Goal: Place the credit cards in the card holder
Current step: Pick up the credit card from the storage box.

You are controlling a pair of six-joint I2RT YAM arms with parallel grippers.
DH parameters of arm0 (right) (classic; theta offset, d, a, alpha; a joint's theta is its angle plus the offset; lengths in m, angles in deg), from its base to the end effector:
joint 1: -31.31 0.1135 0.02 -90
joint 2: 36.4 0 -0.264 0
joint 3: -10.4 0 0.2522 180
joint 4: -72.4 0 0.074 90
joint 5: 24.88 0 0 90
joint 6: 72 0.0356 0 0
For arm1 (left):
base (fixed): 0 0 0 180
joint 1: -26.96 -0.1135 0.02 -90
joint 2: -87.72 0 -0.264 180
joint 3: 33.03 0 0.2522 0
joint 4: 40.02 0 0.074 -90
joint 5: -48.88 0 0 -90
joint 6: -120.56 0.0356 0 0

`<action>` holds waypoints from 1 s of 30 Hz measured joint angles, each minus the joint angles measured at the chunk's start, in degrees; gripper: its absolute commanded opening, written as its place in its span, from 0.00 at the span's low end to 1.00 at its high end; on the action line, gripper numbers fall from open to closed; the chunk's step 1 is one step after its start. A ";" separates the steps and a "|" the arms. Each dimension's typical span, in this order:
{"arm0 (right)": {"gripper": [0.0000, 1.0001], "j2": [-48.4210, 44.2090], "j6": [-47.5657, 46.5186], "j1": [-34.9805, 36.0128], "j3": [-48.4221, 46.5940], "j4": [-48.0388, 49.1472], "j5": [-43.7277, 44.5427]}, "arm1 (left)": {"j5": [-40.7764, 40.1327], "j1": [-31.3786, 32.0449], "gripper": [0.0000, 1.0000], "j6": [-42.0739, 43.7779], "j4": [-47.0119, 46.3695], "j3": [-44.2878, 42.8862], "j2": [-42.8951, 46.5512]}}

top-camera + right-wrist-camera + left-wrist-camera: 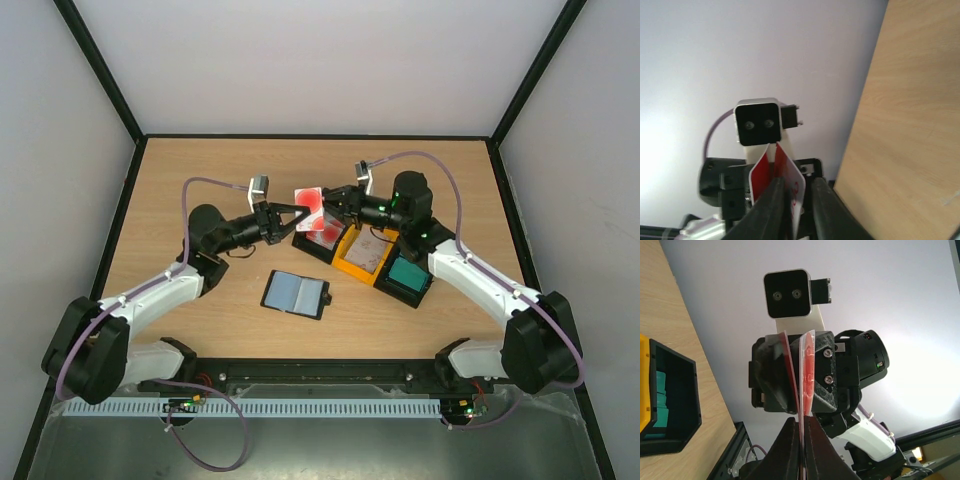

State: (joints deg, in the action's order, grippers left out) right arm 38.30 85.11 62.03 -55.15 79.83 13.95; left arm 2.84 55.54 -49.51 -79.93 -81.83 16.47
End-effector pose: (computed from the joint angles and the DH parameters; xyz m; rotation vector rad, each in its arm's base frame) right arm 0.2400 0.1748 0.3251 -0.2363 2.0038 1.9142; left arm 0.2194 -0.1476 0.2971 0.0910 1.6969 -1.9988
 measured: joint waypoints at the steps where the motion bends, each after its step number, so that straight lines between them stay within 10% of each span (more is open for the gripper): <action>1: 0.03 0.00 0.00 0.15 0.00 0.61 -0.15 | 0.13 0.00 0.03 -0.04 0.04 -0.20 -0.07; 30: 0.02 -2.67 12.02 -7.54 -0.35 4.37 5.88 | -1.09 -0.37 0.03 0.00 3.58 -2.56 0.11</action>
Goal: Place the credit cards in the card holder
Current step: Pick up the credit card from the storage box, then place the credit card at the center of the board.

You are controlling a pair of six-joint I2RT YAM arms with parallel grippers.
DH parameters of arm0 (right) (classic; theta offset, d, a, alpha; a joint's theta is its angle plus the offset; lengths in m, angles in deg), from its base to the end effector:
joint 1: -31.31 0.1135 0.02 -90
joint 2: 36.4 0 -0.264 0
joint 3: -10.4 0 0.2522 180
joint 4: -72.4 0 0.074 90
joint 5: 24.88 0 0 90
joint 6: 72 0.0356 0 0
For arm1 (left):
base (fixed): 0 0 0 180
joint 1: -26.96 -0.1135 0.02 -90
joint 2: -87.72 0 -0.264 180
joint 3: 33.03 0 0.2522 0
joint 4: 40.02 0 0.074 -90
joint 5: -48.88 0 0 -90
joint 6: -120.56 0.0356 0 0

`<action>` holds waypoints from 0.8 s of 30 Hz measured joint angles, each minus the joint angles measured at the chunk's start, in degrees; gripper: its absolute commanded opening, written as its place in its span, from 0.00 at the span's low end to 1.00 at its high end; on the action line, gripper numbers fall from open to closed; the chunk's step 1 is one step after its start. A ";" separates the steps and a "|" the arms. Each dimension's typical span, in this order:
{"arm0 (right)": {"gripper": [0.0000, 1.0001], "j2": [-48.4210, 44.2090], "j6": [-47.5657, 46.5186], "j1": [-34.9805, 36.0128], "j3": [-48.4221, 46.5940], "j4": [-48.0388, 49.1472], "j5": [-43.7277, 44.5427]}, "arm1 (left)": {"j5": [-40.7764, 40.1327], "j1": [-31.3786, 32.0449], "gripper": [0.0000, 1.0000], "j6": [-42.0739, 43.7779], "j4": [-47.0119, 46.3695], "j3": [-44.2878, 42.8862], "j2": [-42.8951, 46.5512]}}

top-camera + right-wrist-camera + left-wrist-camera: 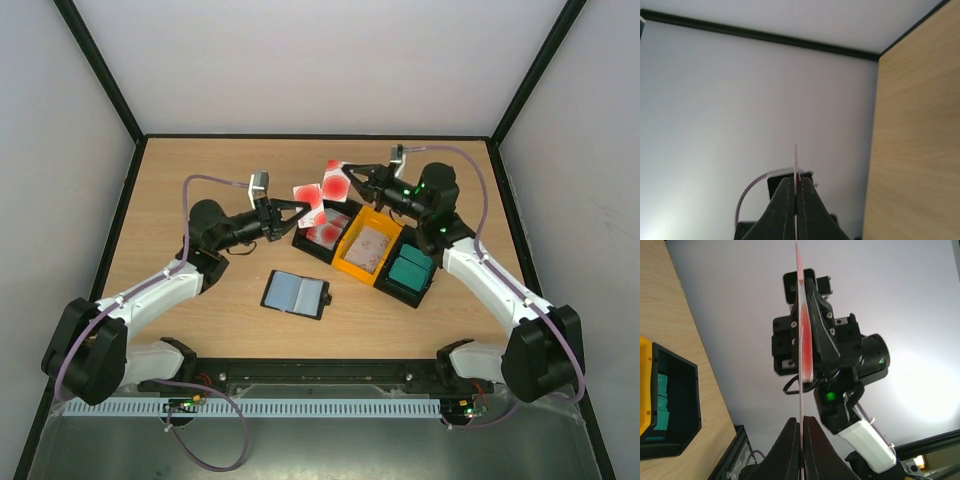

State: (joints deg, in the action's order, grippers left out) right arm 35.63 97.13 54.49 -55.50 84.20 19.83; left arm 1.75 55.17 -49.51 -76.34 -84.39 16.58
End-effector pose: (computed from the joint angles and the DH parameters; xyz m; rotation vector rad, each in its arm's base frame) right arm 0.2547 0.1366 0.3475 0.1062 1.8758 1.9140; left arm 0.2247 -0.1480 0.3065 0.0541 1.7031 -1.9846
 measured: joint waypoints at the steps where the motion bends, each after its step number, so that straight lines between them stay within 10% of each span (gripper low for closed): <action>1: 0.02 -0.15 -0.85 -0.55 -0.31 -0.98 0.44 | 0.04 -0.07 0.03 0.15 0.31 0.07 0.02; 6: 0.02 -0.42 -9.64 -3.32 -4.83 -10.10 4.04 | 0.02 -0.87 0.03 4.61 6.78 3.78 3.26; 13: 0.02 -2.67 -19.74 -1.66 -3.17 -21.51 8.98 | -8.85 -0.92 0.03 21.59 39.10 7.72 15.82; 24: 0.02 -1.44 -16.31 23.10 11.08 -22.82 25.31 | -27.41 -1.29 0.04 34.05 68.94 6.36 15.58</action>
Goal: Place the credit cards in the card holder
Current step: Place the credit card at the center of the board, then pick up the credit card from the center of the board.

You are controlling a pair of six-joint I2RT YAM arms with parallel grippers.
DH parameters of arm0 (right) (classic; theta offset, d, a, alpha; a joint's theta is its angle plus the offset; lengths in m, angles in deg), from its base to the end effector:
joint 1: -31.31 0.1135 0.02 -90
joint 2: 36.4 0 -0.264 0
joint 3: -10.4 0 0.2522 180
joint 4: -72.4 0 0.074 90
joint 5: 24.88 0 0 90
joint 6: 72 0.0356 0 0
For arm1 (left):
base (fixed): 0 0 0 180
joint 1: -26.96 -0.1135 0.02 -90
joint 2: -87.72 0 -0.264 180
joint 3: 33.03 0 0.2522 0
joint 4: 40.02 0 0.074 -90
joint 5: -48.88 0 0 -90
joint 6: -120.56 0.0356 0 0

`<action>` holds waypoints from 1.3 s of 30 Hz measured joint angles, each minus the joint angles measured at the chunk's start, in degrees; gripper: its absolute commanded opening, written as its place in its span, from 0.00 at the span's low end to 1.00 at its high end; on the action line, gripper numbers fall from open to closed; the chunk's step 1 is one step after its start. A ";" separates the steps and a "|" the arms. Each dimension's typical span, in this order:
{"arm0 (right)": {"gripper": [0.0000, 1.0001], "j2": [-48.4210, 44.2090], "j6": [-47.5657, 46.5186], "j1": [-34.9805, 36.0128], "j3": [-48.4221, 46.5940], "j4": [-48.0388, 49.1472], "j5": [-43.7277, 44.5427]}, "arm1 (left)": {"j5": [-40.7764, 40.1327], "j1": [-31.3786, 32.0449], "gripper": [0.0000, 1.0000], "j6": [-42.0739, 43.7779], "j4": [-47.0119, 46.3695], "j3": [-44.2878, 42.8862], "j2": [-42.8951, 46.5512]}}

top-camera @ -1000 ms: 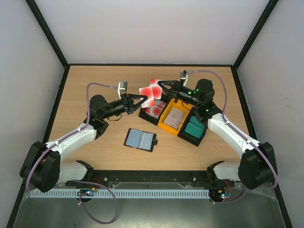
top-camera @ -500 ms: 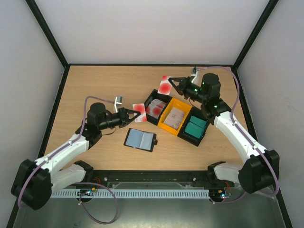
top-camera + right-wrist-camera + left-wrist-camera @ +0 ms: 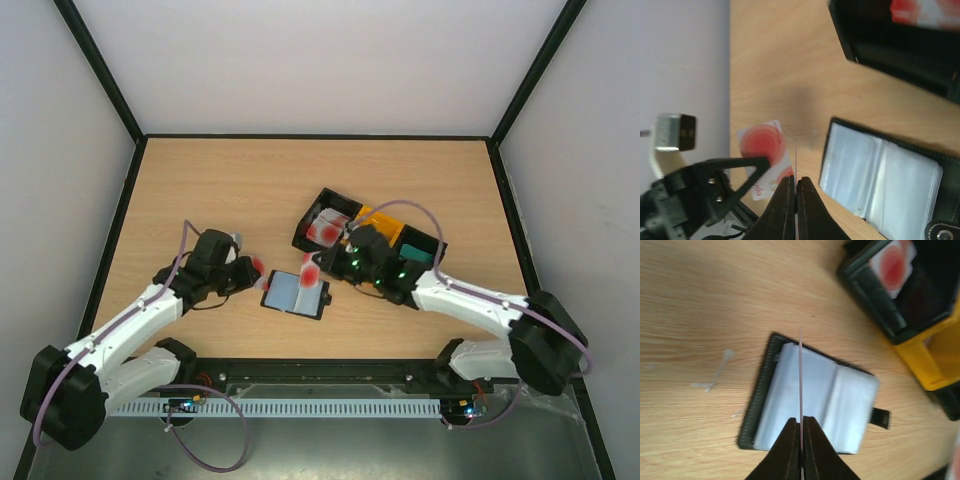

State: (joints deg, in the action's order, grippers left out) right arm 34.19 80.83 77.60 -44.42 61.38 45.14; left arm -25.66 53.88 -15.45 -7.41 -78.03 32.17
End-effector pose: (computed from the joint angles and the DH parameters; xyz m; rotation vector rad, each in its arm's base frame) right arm 0.1784 0.2042 0.2455 0.0867 2.3839 1.4312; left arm 0.1719 -0.0979 0.2109 -0.2679 2.4740 -0.9107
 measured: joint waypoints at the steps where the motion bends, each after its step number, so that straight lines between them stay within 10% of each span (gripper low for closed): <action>1: 0.02 1.44 1.36 1.88 1.09 1.62 1.20 | -1.03 0.00 0.04 0.70 1.31 -0.24 -0.63; 20: 0.02 17.38 18.18 10.49 12.11 25.40 14.43 | -6.69 -0.59 0.03 9.94 7.93 -5.77 -13.31; 31: 0.02 17.31 11.28 10.49 12.31 25.40 11.80 | -7.89 -0.59 0.43 8.55 6.47 -5.29 -15.56; 39: 0.02 17.31 7.54 10.49 12.28 26.01 10.12 | -8.17 -0.59 0.52 7.82 3.65 -5.29 -18.84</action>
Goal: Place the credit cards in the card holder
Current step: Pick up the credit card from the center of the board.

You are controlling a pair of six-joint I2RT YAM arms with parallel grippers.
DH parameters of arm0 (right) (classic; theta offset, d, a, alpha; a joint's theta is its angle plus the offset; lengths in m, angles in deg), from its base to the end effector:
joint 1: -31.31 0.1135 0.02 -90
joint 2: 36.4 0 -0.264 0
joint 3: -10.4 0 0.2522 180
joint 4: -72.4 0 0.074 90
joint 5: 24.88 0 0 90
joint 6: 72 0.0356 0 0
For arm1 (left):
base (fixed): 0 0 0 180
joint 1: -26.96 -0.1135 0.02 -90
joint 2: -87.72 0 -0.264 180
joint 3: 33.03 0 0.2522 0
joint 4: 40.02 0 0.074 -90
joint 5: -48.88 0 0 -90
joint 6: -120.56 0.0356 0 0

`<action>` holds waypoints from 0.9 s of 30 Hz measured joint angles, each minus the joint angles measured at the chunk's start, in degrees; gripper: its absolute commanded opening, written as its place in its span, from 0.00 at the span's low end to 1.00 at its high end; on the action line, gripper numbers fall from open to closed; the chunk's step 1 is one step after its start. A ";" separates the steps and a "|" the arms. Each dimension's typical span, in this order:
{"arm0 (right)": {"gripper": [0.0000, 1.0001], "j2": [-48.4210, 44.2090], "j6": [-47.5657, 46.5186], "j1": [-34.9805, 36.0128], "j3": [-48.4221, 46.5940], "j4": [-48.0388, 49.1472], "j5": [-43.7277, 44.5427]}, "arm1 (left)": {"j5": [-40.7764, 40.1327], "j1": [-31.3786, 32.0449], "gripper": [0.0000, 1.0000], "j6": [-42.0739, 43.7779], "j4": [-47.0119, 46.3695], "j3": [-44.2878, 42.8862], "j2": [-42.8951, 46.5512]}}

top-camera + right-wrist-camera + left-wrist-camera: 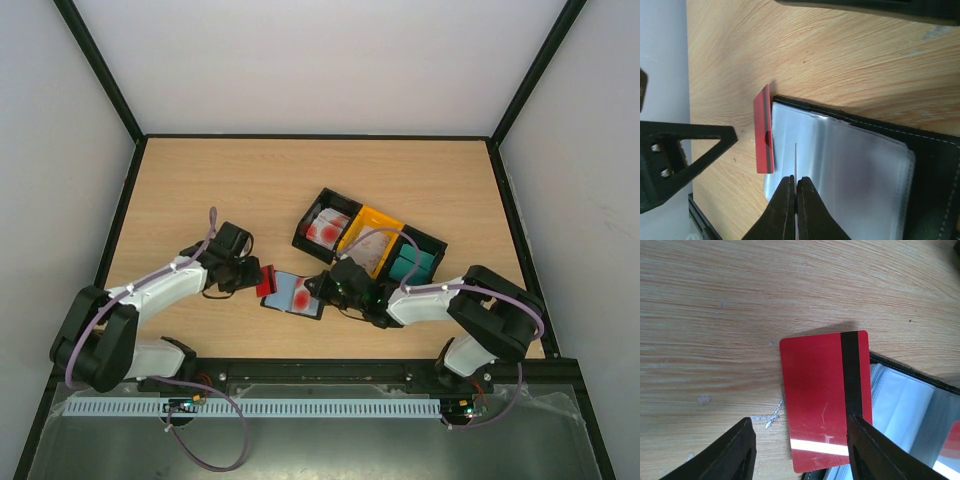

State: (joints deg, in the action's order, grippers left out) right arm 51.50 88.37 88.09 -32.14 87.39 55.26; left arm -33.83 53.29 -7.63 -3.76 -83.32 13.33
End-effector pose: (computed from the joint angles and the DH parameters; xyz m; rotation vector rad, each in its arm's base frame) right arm 0.1492 0.2390 0.1427 0.1716 2.4755 1.3670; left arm 0.2070 -0.1075 0.1698 -0.2356 2.7119 -0.5310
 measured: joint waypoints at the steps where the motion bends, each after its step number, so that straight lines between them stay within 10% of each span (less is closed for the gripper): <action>1: 0.02 0.02 -0.37 0.00 -0.07 0.26 -0.33 | 0.13 0.00 0.53 0.00 -0.35 0.00 -0.57; 27: 0.02 9.03 -9.01 -4.26 -13.07 -2.23 -3.93 | 0.92 -0.76 0.29 0.70 -5.40 0.00 -7.37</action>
State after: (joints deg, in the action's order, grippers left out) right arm 60.52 79.37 83.83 -45.21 85.16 51.32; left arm -32.92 52.53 -6.93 -9.15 -83.32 5.96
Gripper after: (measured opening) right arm 0.022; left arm 0.323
